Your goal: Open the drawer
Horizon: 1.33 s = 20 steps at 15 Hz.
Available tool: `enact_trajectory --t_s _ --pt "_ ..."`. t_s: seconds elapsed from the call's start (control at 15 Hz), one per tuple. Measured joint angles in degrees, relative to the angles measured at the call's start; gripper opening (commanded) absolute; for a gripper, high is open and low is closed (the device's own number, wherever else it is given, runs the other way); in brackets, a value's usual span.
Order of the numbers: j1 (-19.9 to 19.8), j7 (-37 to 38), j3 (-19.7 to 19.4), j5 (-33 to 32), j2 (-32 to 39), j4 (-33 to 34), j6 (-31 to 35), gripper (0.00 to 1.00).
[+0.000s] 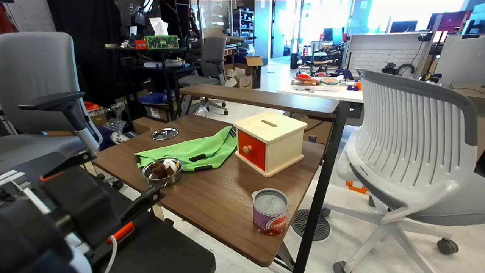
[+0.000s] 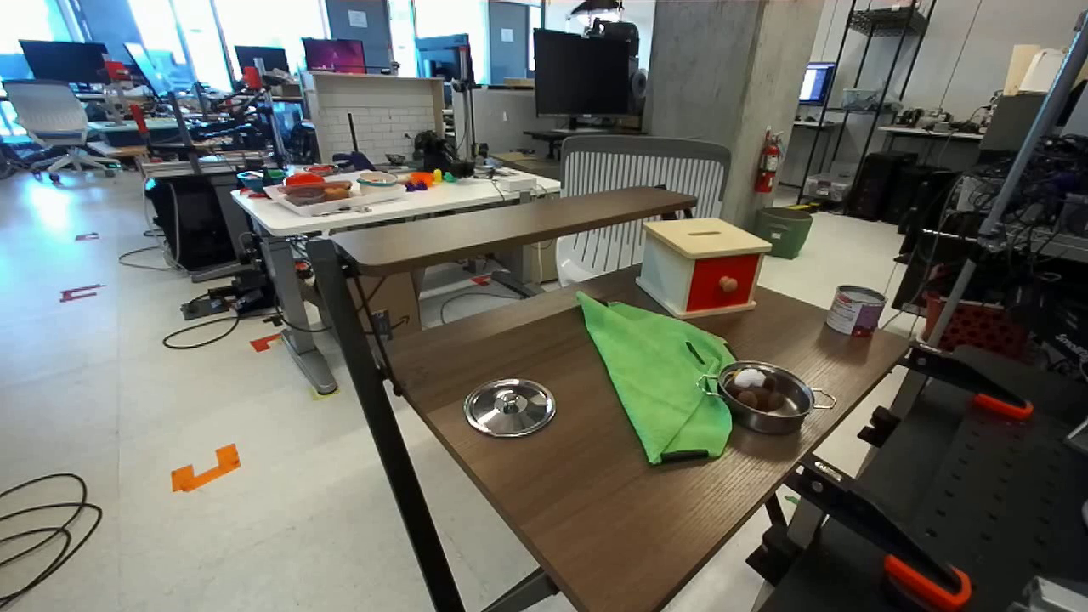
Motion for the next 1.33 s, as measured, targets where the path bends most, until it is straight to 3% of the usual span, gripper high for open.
enact_trajectory --t_s 0.27,0.53,0.87,1.33 --pt "-0.1 1.8 0.0 -0.3 0.5 -1.1 1.5 1.0" --pt "-1.0 10.3 0.1 -0.6 5.1 -3.5 10.2 1.0" --pt "-1.6 19.5 0.3 -0.5 15.5 -4.1 18.3 1.0" --pt "-2.0 24.1 -0.2 -0.5 31.2 -4.1 26.0 1.0"
